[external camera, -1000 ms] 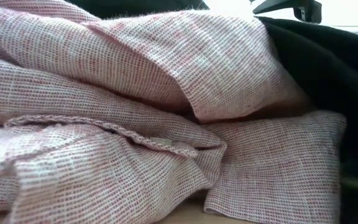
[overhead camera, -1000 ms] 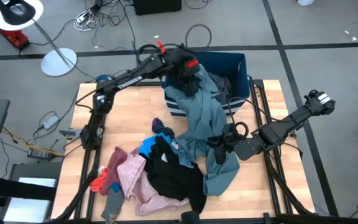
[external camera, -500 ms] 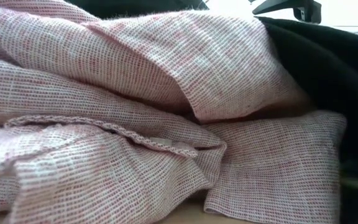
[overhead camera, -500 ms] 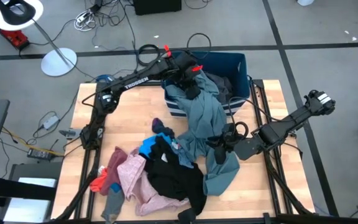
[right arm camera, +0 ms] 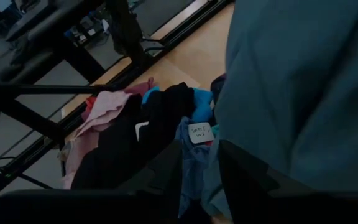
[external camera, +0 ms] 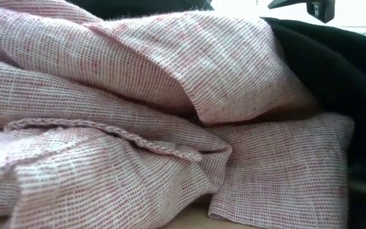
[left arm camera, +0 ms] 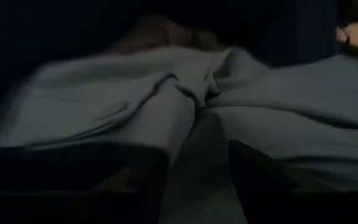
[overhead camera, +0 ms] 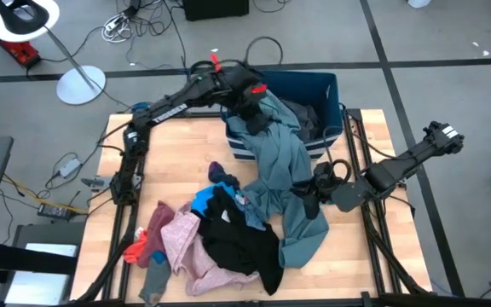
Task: Sort clothes
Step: Put the gray pants into the blue bin
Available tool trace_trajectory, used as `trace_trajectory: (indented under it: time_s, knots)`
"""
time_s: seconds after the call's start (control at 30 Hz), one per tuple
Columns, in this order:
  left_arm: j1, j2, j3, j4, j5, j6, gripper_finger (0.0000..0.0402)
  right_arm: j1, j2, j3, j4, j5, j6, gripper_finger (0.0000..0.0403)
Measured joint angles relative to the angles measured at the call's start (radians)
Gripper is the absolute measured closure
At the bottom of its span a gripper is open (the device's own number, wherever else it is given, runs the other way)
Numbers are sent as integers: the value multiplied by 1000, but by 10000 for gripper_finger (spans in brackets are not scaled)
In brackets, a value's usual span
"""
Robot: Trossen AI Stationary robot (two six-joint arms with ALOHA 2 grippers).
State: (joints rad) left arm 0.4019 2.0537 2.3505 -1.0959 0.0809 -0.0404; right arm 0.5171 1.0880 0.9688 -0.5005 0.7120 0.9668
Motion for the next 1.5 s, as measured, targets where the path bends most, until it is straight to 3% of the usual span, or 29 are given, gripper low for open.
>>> trace_trajectory:
  time_s: [0.37,0.6,0.8,0.93,1.07,1.2,1.5]
  knots:
    - [-79,-179,-1,-48,6,-69,225,0,-60,0,-229,-7,99,298]
    - [-229,-261,-1,-101,18,-115,225,-7,-62,0,-447,-15,315,298]
    - [-374,-270,-2,-190,14,-96,225,-8,-89,0,-522,-63,350,298]
    - [-461,-276,-67,-113,-45,-119,226,-8,-141,0,-532,-69,350,298]
    - [-531,-289,-195,23,-164,-150,226,-8,-193,0,-536,-69,343,298]
    - [-570,-345,-386,186,-200,-201,226,-8,-229,0,-536,-70,322,298]
    - [-581,-663,-971,592,-257,-339,238,-10,-242,0,-544,-74,234,298]
